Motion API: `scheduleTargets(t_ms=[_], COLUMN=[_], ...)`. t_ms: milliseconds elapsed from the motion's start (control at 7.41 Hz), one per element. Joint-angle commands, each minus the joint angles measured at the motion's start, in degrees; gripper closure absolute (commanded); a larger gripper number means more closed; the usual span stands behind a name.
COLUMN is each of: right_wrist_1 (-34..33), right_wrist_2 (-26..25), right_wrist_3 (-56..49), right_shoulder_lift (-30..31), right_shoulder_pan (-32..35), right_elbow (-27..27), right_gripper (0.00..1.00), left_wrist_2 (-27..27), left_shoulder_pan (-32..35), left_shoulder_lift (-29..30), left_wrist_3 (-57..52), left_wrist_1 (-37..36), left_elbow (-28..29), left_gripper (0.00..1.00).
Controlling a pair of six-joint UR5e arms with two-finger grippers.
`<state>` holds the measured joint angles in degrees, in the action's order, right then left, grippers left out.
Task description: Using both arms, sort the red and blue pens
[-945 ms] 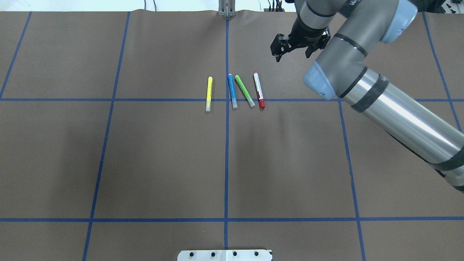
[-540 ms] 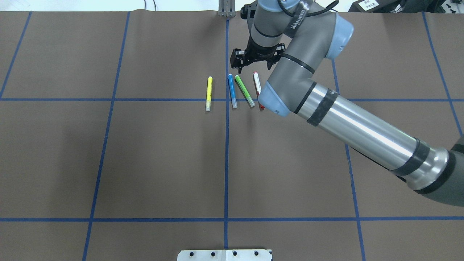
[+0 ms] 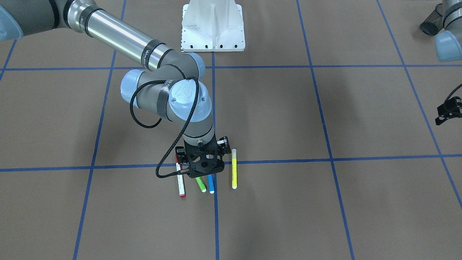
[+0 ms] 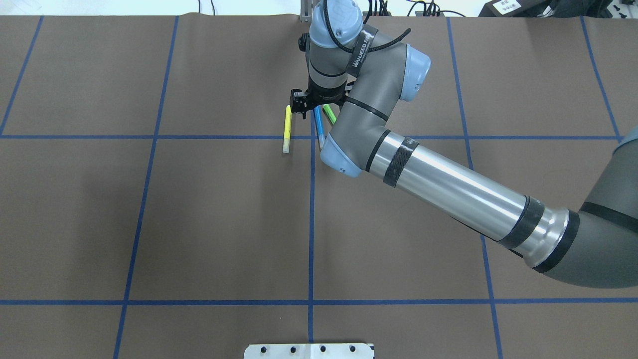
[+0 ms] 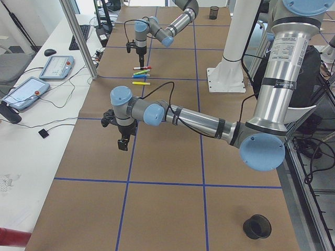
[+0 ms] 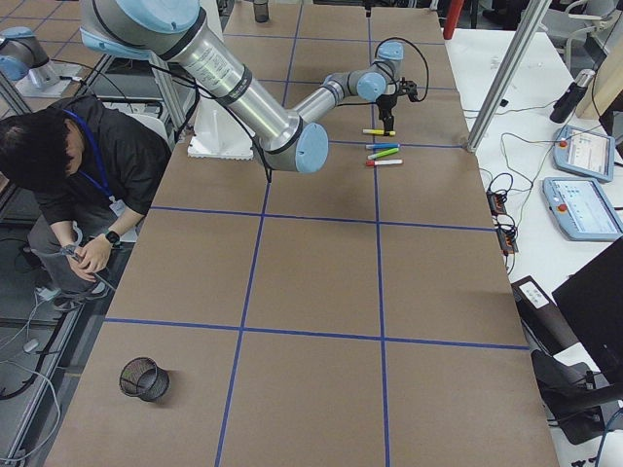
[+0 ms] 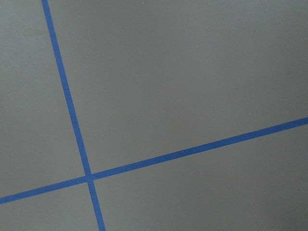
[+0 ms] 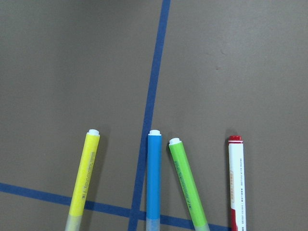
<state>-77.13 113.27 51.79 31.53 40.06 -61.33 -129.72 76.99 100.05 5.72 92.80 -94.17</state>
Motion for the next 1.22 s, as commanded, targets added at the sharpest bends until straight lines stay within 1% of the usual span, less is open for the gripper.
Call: scheduleTargets(t_ms=[0,270,405,675,1080], right_wrist_1=[1.8,1.8,1.8,2.0,2.0], right_wrist_2=[-0.2,-0.2,-0.2,-0.2,-0.2], right_wrist_3=[0.2,0.1,0.1,0.1,0.0], right_shoulder_lift=[0.0,0.0,0.1,-0.1,-0.2], right_shoulder_pan=[-1.1,-1.7,-1.9,-2.4,-2.6], right_elbow=[2.1,3.0,3.3,4.2,4.8], right_gripper=[0.1,0.3,0.34,0.51,0.54], left_wrist_2=[0.0,0.0,0.0,-0.1,-0.2], left_shoulder_pan=[0.0,0.1,0.1,0.1,0.1], left_shoulder_lift=[-0.1,-0.3,-0.4,-0.5,-0.6], left_wrist_3=[0.1,0.1,0.1,0.0,0.0], left_wrist_1=[0.1,0.4,0.4,0.4,0.4], left_elbow=[0.0,0.0,0.0,0.0,0.0], left_gripper=[0.0,0.0,0.0,0.0,0.0])
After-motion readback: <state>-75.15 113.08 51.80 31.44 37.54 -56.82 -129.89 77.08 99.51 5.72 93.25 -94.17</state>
